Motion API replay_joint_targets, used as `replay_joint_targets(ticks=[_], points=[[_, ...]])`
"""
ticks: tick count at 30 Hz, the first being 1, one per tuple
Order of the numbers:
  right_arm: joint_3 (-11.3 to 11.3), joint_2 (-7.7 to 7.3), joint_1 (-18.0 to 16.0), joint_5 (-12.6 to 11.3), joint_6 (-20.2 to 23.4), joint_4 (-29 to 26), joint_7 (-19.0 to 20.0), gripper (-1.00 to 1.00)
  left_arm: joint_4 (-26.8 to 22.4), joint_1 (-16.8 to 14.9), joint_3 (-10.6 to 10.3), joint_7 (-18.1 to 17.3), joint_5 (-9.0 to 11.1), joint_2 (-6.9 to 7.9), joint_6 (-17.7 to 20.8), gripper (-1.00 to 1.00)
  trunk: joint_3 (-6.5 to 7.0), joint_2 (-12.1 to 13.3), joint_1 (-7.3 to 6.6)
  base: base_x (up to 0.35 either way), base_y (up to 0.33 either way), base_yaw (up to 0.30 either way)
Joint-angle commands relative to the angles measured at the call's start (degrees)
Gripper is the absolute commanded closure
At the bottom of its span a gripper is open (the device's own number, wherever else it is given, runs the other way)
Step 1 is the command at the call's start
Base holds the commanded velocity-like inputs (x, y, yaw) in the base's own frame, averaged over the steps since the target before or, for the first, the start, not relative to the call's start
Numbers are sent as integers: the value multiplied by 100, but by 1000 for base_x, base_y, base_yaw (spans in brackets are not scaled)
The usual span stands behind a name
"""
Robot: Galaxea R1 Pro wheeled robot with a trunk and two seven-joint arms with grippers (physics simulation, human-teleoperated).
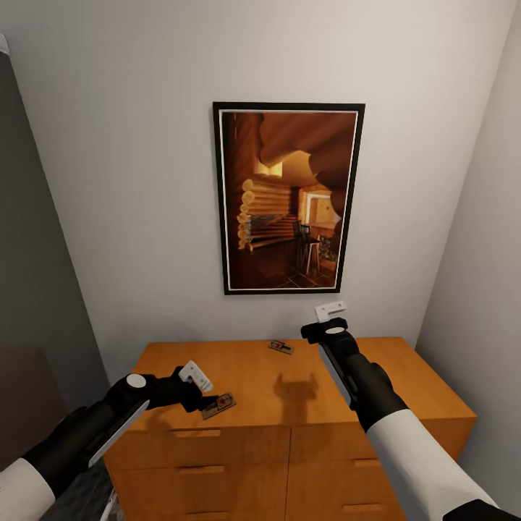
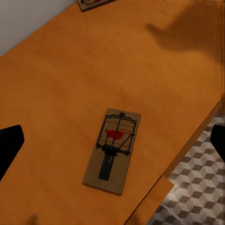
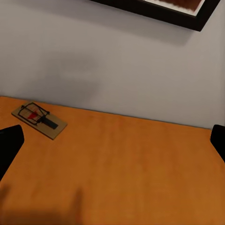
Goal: Take the four mousetraps from the cabinet in the bathroom and place them on the bathroom floor. Make sure all four end up on the same floor surface, and ensure that at least two of them are either under or directly next to the same bathroom sink.
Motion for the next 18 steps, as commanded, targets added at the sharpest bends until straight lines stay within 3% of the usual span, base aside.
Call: replay_joint_targets(ticks=[1, 8, 18], points=[[18, -1, -3, 1, 31, -3, -27, -100, -4, -4, -10, 8, 51, -2, 46, -100, -3, -5, 3, 0, 0, 0], [204, -1, -3, -2, 31, -6, -30, -100, -1, -5, -12, -9, 45, -48, 52, -100, -3, -5, 3, 0, 0, 0], [284, -1, -3, -5, 31, -2, -35, -100, 5, -3, -30, -11, 56, -146, 60, -100, -3, -5, 3, 0, 0, 0]])
